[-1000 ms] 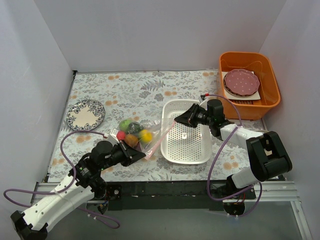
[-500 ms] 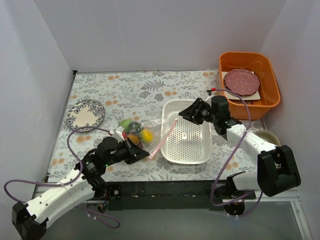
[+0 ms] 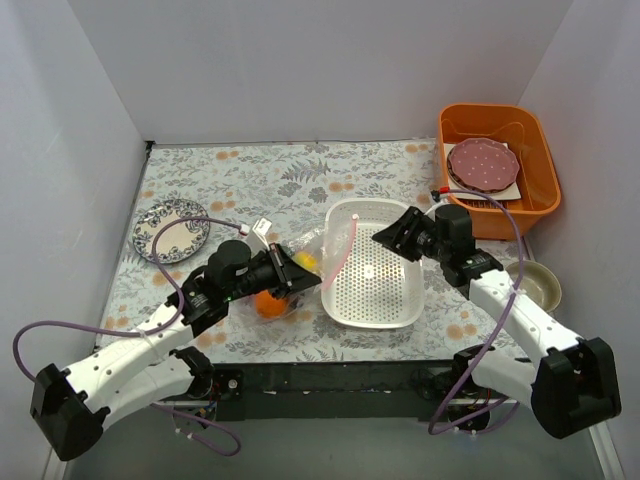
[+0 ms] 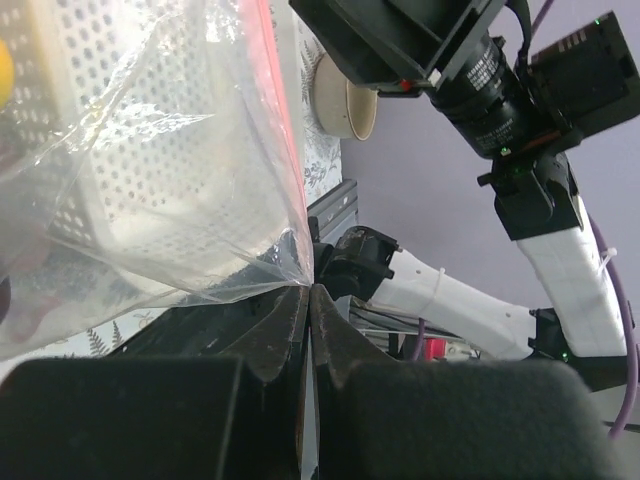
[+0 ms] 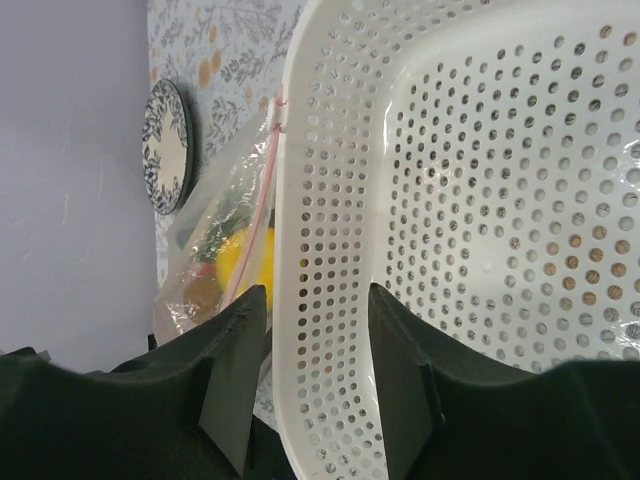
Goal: Place the food in the zip-top bag and seal the zipper
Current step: Place the zipper food storage bag at the center of the board.
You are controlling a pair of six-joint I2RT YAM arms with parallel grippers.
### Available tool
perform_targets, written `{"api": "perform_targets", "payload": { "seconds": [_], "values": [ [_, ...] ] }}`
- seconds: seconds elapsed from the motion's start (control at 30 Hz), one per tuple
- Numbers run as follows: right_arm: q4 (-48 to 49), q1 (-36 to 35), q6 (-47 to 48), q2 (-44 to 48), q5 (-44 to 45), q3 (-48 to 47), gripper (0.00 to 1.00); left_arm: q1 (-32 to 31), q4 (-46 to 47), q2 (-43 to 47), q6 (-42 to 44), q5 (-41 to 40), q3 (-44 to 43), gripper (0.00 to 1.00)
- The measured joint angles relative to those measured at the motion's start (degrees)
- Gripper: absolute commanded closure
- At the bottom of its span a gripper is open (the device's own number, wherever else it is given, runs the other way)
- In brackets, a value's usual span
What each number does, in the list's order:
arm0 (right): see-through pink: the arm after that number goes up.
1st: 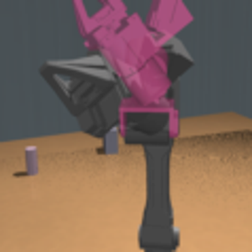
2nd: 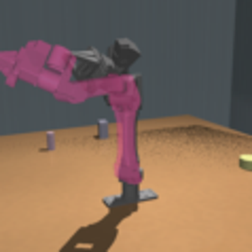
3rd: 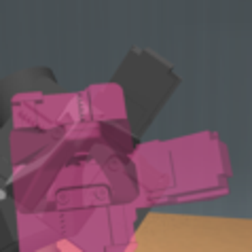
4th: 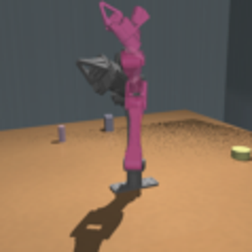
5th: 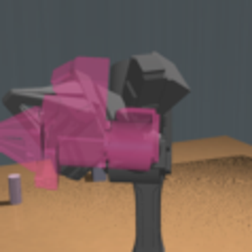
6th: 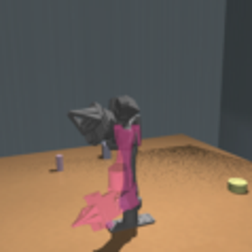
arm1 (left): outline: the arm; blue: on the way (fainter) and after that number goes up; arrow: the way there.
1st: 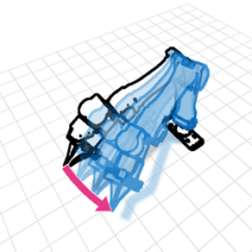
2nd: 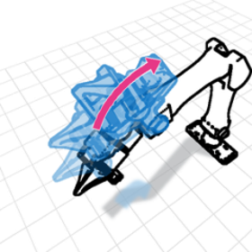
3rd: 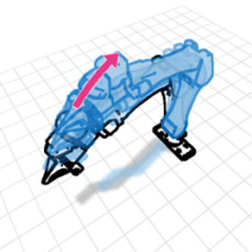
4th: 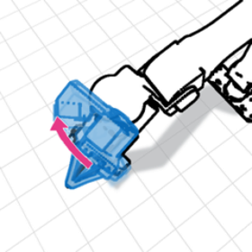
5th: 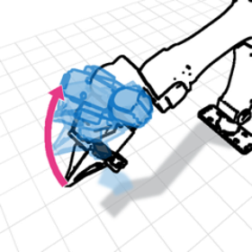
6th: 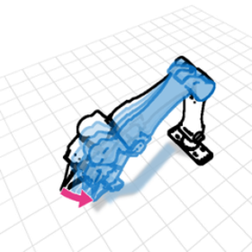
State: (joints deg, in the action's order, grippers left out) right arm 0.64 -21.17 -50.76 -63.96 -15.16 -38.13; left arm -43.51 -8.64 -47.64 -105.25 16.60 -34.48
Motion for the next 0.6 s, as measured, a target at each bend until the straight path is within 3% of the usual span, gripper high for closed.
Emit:
{"api": "perform_targets", "payload": {
  "seconds": [0.07,0.1,0.17,0.3,0.4,0.43,0.47,0.53,0.6],
  "values": [
    [-1.7,0.0,0.2,3.1,1.9,0.1,0.43,0.0,1.0,-1.9,0.7,0.4,-1.3,1.0],
    [-2.3,0.0,0.5,4.5,2.8,0.1,0.42,0.0,1.2,-2.6,0.9,0.5,-1.6,0.93],
    [-3.4,0.0,0.9,6.8,4.3,0.1,0.42,0.0,1.9,-4.0,1.4,0.6,-2.2,0.88],
    [-5.8,0.0,1.8,8.7,6.3,0.1,0.42,0.0,2.3,-5.1,1.9,0.9,-2.3,0.4],
    [-7.7,0.0,2.5,8.7,7.4,0.6,0.42,0.0,2.4,-4.5,2.4,0.9,-2.3,0.29],
    [-8.5,0.0,2.8,8.7,7.6,0.8,0.41,0.0,2.1,-4.0,2.6,0.7,-2.3,0.21],
    [-8.9,0.0,3.0,8.8,7.9,1.0,0.34,0.0,1.7,-3.5,3.1,0.4,-2.3,0.15],
    [-10.0,0.1,3.4,8.8,8.4,1.2,0.31,0.0,0.4,-2.4,4.2,-0.3,-2.7,0.04],
    [-11.1,0.1,4.5,8.8,9.1,1.3,0.29,0.0,-1.5,-1.4,5.3,-1.9,-3.6,0.02]
  ]
}}
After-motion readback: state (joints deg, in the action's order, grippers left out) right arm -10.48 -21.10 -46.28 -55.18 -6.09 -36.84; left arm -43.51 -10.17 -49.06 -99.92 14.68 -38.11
